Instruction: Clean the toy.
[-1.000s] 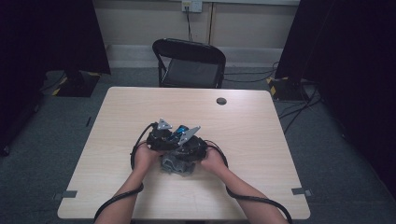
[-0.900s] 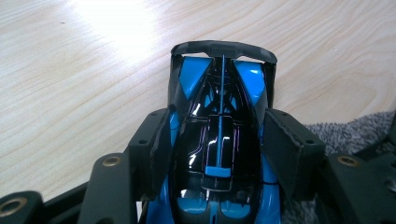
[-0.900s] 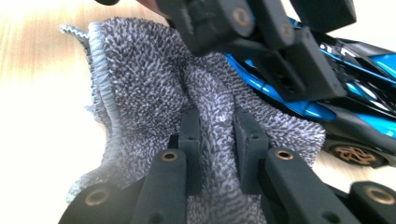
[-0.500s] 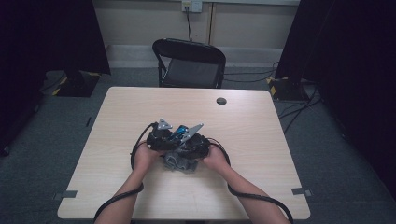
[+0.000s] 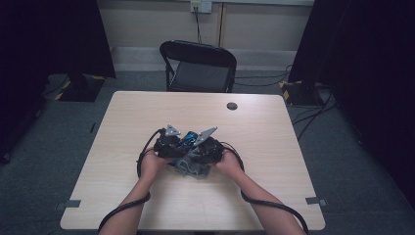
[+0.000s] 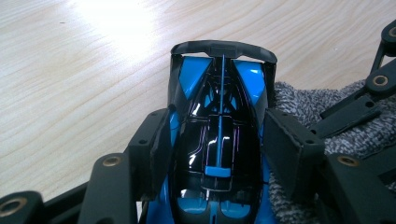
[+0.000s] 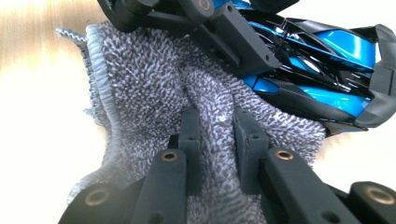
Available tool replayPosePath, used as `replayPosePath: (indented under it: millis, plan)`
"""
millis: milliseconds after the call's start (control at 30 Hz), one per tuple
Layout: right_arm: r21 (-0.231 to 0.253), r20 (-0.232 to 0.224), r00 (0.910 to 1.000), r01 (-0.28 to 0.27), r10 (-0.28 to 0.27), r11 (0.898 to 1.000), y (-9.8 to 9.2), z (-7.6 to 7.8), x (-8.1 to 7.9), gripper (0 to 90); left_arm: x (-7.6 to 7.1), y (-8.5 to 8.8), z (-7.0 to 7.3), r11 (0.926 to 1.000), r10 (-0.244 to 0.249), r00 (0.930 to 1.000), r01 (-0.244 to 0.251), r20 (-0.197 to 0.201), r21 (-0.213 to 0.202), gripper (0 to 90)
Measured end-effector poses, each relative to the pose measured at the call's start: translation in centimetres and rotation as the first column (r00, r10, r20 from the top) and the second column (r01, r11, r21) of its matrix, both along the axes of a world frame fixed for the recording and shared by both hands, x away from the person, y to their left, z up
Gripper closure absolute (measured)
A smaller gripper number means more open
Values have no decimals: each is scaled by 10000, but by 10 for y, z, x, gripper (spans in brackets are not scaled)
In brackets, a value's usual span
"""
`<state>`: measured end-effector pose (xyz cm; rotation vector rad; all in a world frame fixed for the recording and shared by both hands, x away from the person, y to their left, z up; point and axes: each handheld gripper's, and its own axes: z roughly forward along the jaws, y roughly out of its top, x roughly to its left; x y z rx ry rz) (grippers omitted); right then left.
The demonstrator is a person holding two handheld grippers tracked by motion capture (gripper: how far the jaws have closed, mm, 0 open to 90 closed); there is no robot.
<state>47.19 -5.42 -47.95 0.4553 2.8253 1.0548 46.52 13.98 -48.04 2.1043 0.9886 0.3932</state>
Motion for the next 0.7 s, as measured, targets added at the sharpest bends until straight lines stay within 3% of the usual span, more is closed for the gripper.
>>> replayPosePath:
  millis: [700]
  plan:
    - [163,-352,9993,99,-93,9998,-11,-1,11,759,1,0,0,10000,9,10000,-9,-36,21,430]
